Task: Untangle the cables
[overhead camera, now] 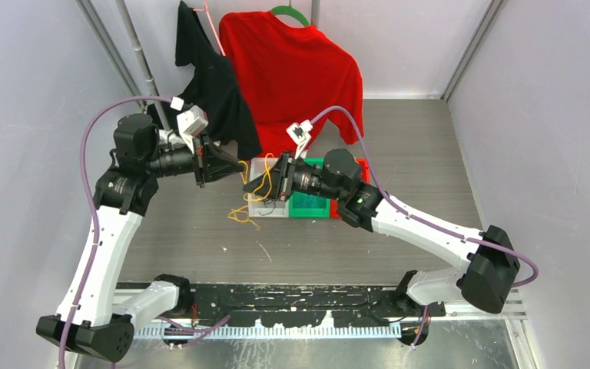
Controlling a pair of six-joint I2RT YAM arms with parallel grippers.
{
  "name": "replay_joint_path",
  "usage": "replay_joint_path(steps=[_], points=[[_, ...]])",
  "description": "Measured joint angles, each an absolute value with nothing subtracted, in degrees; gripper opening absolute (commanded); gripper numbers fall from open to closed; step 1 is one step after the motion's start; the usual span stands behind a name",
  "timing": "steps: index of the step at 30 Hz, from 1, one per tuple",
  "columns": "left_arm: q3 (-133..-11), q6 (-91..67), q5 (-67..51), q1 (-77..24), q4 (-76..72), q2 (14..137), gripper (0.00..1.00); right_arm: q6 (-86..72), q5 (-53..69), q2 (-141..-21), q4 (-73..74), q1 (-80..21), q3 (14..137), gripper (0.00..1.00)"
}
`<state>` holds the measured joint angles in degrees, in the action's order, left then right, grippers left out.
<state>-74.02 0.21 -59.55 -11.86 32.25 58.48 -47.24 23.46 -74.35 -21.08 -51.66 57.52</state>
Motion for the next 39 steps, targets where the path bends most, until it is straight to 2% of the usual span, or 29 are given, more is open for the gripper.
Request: replay_joint_path(steps=[5,6,9,12,13,15,16,20,21,23,29,39], points=[[-74.0,0.0,-59.6,-12.5,32.7,58.5,0.0,-46.2,23.7,-75.4,-20.5,-52.4,58.9,0.33],[-74.0,-0.1,-59.7,-12.6,32.8,58.5,0.0,-46.1,23.7,-75.7,-20.4,-52.6,59.2,0.3],[-74.0,-0.8,-60.5,-12.9,33.0,58.5,0.0,-45.2,23.7,-76.5,-19.5,-53.0,60.1,0.03],[-74.0,-1.2,-61.1,-12.9,33.1,58.5,0.02,-44.0,23.0,-76.6,-18.0,-53.2,60.7,0.01],[-74.0,-1.2,-61.1,-12.9,33.3,58.5,0.12,-43.5,22.3,-76.6,-17.1,-53.2,61.1,0.01],[-74.2,-0.5,-60.1,-12.9,34.2,58.5,0.49,-41.9,20.8,-76.6,-13.9,-53.2,62.3,0.01],[-74.5,0.4,-59.0,-12.9,35.2,58.5,0.61,-40.9,20.0,-76.6,-12.1,-53.2,63.1,0.01],[-78.2,5.7,-51.6,-13.0,41.8,59.6,0.93,-35.4,15.3,-76.4,1.7,-51.9,69.4,0.01],[-79.2,7.4,-49.8,-13.0,43.4,60.1,0.97,-33.7,13.8,-76.2,5.8,-51.1,71.3,0.01],[-80.9,10.5,-46.3,-13.0,46.9,61.0,1.0,-30.2,10.6,-75.2,13.5,-48.6,74.1,0.01],[-81.4,16.9,-39.4,-13.0,54.5,61.5,1.0,-22.6,2.7,-72.1,28.7,-39.0,76.3,0.01],[-82.1,23.4,-33.9,-12.6,64.8,63.0,0.99,-17.7,-6.0,-76.9,34.3,-28.8,76.2,0.01]])
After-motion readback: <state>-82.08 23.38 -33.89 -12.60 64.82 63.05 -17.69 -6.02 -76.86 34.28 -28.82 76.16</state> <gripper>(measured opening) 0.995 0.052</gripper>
